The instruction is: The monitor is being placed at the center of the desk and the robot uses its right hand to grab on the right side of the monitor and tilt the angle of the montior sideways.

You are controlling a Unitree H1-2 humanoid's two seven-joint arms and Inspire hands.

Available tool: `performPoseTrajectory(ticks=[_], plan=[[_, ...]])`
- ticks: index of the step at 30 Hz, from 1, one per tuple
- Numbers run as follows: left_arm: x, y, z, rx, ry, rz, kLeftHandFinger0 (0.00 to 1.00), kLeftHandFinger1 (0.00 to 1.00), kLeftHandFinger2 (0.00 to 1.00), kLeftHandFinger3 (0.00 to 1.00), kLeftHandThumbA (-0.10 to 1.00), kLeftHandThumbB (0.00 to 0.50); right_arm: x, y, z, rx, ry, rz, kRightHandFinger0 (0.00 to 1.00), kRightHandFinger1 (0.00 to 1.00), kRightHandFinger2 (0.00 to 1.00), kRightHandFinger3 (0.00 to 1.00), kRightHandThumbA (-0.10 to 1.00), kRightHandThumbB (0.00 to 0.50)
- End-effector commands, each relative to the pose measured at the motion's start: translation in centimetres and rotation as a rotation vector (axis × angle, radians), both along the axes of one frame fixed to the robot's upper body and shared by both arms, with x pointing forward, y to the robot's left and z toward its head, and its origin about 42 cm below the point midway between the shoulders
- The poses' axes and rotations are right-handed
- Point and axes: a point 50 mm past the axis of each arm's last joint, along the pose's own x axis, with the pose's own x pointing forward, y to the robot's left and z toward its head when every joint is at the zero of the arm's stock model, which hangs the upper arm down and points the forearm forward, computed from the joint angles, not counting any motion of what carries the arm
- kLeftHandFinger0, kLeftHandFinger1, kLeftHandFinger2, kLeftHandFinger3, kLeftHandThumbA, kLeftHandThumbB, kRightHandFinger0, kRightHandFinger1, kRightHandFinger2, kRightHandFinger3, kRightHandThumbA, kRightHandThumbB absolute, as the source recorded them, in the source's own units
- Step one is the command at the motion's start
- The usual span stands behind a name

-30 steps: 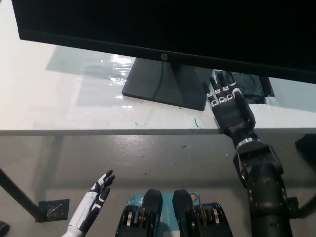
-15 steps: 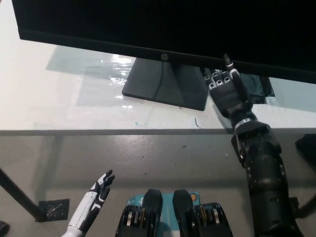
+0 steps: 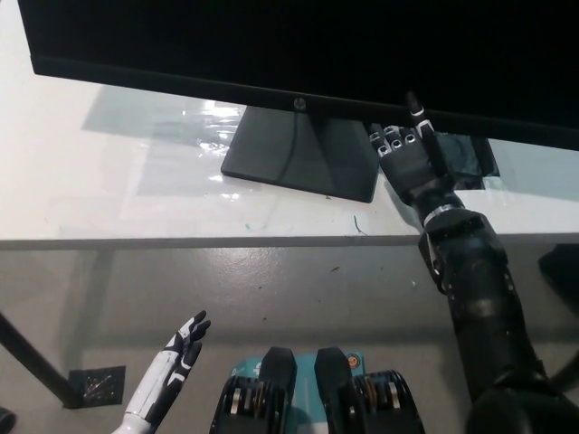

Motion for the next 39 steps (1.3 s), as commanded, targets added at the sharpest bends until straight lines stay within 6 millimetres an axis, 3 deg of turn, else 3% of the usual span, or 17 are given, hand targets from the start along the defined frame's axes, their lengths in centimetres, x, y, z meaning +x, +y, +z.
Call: performPoseTrajectory(ticks=[1,15,39], plan=[[0.7,0.4,1.3,0.004,-0.079,0.001,1.00,1.00,1.00,1.00,1.00,0.297,1.6,-0.1,2.0,-0.049,-0.052,-0.035,1.00,1.00,1.00,1.00,1.00,0.379],[0.6,0.4,1.2,-0.009,-0.069,-0.001,1.00,1.00,1.00,1.00,1.00,0.295,1.9,-0.4,0.0,-0.093,0.049,-0.052,1.00,1.00,1.00,1.00,1.00,0.383],[0.7,0.1,1.4,-0.008,-0.083,0.001,1.00,1.00,1.00,1.00,1.00,0.280,3.9,-1.6,2.9,-0.185,0.158,-0.131,1.00,1.00,1.00,1.00,1.00,0.364]])
